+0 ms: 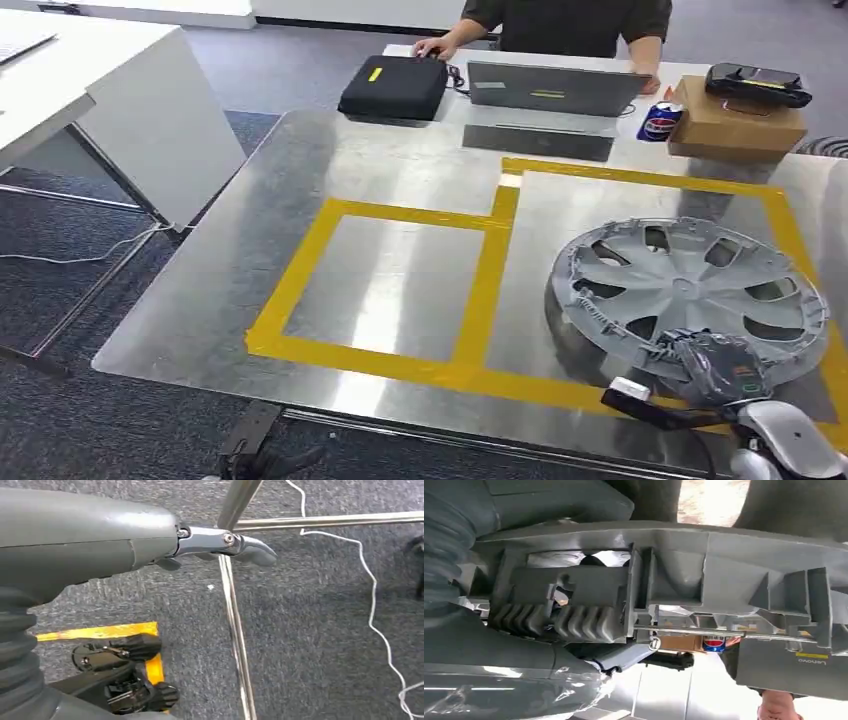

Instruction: Take the parts from the cabinet and place them on the table.

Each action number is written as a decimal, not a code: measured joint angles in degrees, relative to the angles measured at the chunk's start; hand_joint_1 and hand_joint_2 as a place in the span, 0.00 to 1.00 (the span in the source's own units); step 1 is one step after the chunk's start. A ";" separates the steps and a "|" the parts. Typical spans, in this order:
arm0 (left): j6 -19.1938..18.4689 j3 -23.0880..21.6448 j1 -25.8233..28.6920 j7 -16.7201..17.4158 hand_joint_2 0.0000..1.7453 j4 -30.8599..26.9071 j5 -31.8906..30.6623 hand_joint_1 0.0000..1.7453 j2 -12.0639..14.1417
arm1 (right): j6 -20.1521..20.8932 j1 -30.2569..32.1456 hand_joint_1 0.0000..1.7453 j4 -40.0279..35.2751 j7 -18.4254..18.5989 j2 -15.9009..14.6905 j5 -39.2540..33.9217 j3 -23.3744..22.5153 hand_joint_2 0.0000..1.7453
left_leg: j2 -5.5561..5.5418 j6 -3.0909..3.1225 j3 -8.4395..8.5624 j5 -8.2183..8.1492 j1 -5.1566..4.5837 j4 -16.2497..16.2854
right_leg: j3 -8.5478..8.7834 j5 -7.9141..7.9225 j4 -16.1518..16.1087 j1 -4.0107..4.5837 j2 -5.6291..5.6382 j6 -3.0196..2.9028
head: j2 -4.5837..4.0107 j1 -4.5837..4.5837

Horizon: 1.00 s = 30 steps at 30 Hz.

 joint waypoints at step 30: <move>-0.22 -1.22 0.03 -0.17 0.00 0.00 1.77 0.00 0.44 | 2.52 0.09 0.00 -0.57 -1.34 -0.33 -4.24 -0.92 1.00 | 0.00 0.05 -0.09 0.06 0.02 0.00 | -0.07 0.02 -0.08 0.02 -0.03 -0.02 | -0.02 0.00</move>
